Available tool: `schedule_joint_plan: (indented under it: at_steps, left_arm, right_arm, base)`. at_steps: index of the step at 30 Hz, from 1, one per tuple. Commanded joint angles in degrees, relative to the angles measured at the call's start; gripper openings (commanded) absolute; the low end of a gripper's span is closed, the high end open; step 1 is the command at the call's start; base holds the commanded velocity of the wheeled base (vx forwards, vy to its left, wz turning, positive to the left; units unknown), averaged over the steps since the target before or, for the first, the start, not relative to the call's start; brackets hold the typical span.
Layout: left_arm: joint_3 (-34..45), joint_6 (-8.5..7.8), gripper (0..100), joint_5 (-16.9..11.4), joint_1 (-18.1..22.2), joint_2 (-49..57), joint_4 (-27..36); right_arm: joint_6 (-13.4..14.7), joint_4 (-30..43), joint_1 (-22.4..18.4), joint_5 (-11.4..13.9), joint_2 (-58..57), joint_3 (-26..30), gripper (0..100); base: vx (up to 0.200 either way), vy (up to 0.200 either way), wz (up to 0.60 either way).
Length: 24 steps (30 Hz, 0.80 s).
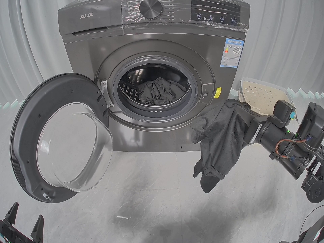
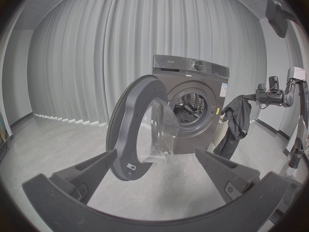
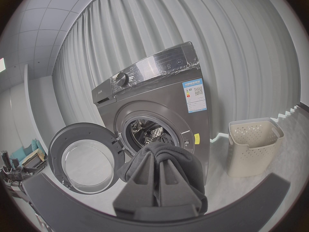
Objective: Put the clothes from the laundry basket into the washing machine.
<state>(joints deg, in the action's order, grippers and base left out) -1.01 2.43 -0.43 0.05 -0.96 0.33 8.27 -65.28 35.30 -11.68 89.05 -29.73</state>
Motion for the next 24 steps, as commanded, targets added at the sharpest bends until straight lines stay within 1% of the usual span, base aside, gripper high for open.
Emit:
schedule_joint_plan:
  at_steps: [1, 17, 21, 24]
  left_arm:
    - [0.9, 0.04, 100, 0.0, 0.1, 1.0, 0.0]
    - [0.9, 0.04, 100, 0.0, 0.1, 1.0, 0.0]
    - [0.9, 0.04, 100, 0.0, 0.1, 1.0, 0.0]
    - [0.8, -0.32, 100, 0.0, 0.1, 1.0, -0.1]
  right_arm:
    - [0.0, 0.0, 0.2, 0.0, 0.3, 0.0, 0]
    - [0.1, -0.1, 0.4, 0.0, 0.7, 0.4, 0]
    - [-0.1, -1.7, 0.5, 0.0, 1.2, 0.5, 0]
    - [-0.1, -1.9, 1.8, 0.1, 1.4, 0.6, 0]
  base:
    - [0.000, 0.000, 0.00]
    - [0.000, 0.000, 0.00]
    - [0.000, 0.000, 0.00]
    - [0.000, 0.000, 0.00]
